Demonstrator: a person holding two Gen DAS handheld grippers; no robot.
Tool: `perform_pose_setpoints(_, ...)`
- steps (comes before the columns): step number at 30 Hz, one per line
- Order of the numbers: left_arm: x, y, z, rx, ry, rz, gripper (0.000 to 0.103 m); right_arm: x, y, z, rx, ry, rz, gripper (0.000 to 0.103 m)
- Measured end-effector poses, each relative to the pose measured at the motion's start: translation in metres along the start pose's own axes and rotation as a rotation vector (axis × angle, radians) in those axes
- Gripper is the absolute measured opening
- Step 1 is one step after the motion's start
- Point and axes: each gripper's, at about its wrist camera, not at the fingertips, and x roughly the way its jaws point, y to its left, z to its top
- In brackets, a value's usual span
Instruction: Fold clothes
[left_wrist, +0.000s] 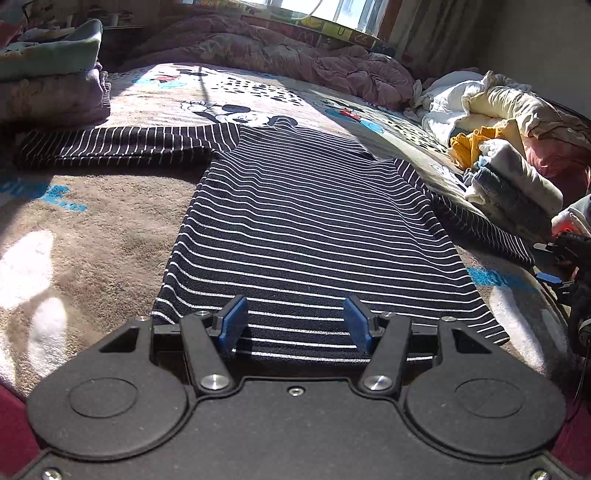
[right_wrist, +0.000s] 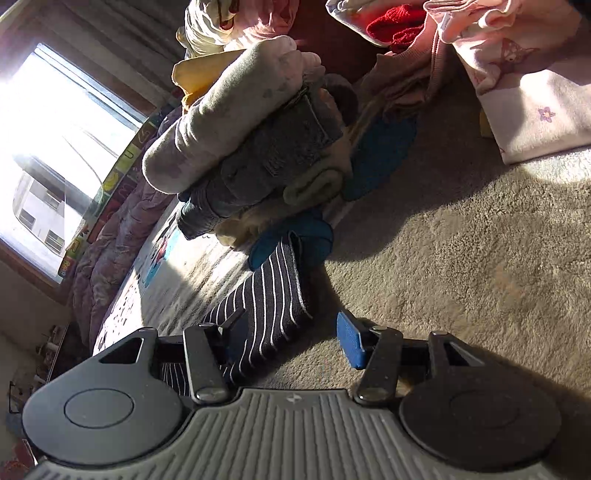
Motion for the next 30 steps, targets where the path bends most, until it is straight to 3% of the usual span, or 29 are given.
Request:
perform_pose_setpoints(6,0.013,-0.001,0.000,0.009,0.013,0.027,0.056,0.057,0.011,0.035,-0.171,0.048,0.003,0.055)
perform_pose_setpoints(7,0.015,-0.001,0.000,0.013,0.013,0.031,0.057,0.062,0.016,0.035,-0.211,0.063,0.000,0.049)
perform_pose_setpoints(8,0.016,-0.002,-0.001,0.017,0.013,0.034,0.057,0.065,0.020,0.034,-0.253,0.077,-0.005,0.023)
perform_pose_setpoints(9,0.018,-0.002,-0.001,0.021,0.012,0.037,0.057,0.062,0.022,0.033,-0.269,0.062,-0.006,0.007)
perform_pose_setpoints(14,0.019,-0.002,-0.004,0.051,0.007,0.037,0.058,0.023,0.012,0.035,-0.204,-0.133,-0.036,0.008)
perform_pose_setpoints(17,0.019,-0.003,-0.004,0.060,0.008,0.036,0.059,0.034,0.007,0.027,-0.207,-0.083,-0.084,0.009)
perform_pose_setpoints(20,0.015,0.000,-0.003,0.040,0.011,0.024,0.059,0.037,0.009,0.023,-0.217,-0.096,-0.109,0.013)
perform_pose_setpoints(22,0.013,0.002,-0.003,0.027,0.014,0.016,0.059,0.033,0.013,0.024,-0.228,-0.120,-0.135,0.019)
perform_pose_setpoints(24,0.013,0.002,-0.003,0.023,0.015,0.015,0.059,0.019,0.022,0.022,-0.259,-0.168,-0.159,0.035)
perform_pose_setpoints(27,0.014,-0.001,-0.004,0.036,0.015,0.020,0.062,0.000,0.048,0.011,-0.357,-0.210,-0.107,0.035)
perform_pose_setpoints(30,0.015,-0.004,-0.006,0.052,0.015,0.026,0.064,-0.003,0.091,-0.021,-0.531,-0.143,0.030,0.034)
